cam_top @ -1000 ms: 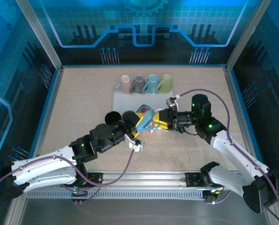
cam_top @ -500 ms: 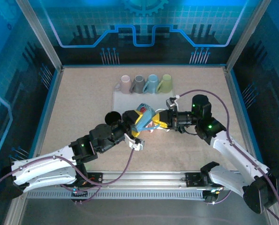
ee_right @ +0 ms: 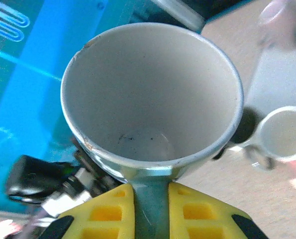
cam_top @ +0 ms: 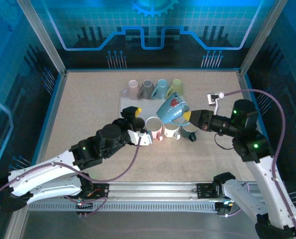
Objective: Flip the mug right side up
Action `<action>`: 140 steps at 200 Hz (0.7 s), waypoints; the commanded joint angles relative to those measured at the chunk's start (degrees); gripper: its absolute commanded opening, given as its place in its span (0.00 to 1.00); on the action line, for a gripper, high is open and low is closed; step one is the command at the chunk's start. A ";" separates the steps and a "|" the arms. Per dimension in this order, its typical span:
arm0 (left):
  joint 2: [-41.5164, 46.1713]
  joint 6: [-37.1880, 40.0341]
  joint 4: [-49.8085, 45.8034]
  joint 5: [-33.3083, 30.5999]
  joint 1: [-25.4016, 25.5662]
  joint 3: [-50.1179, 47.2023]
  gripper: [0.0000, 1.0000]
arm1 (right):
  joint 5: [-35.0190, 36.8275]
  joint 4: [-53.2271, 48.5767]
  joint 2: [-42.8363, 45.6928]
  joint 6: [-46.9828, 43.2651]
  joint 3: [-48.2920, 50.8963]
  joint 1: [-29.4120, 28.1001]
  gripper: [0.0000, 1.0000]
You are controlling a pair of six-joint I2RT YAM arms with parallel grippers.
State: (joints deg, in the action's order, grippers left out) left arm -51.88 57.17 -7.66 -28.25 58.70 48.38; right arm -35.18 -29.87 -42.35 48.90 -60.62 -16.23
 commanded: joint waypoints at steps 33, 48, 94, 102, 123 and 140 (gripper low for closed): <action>-2.78 -45.02 -27.06 -3.49 -10.50 15.04 0.99 | 17.81 1.18 6.93 -23.52 5.12 -6.54 0.00; -3.49 -52.23 -30.92 1.71 -14.98 17.71 0.99 | 19.76 3.91 6.97 -29.12 7.78 -12.22 0.00; -2.26 -65.98 -29.94 5.49 -22.96 18.16 0.99 | 38.99 10.78 0.36 -46.43 14.13 -37.75 0.00; -2.28 -68.21 -29.88 5.05 -24.24 18.35 0.99 | 41.11 13.08 -1.84 -48.92 15.11 -41.34 0.00; -1.07 -70.85 -27.62 2.54 -24.97 17.28 0.99 | 41.88 21.20 -8.12 -52.70 18.18 -46.82 0.00; 1.34 -71.91 -24.61 1.15 -25.02 14.75 0.99 | 40.77 30.44 -13.49 -52.08 21.04 -48.31 0.00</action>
State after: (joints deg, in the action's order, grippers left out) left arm -54.04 -8.43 -35.55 -25.36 33.98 64.75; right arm 2.13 -18.17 -51.18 2.24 -42.11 -62.33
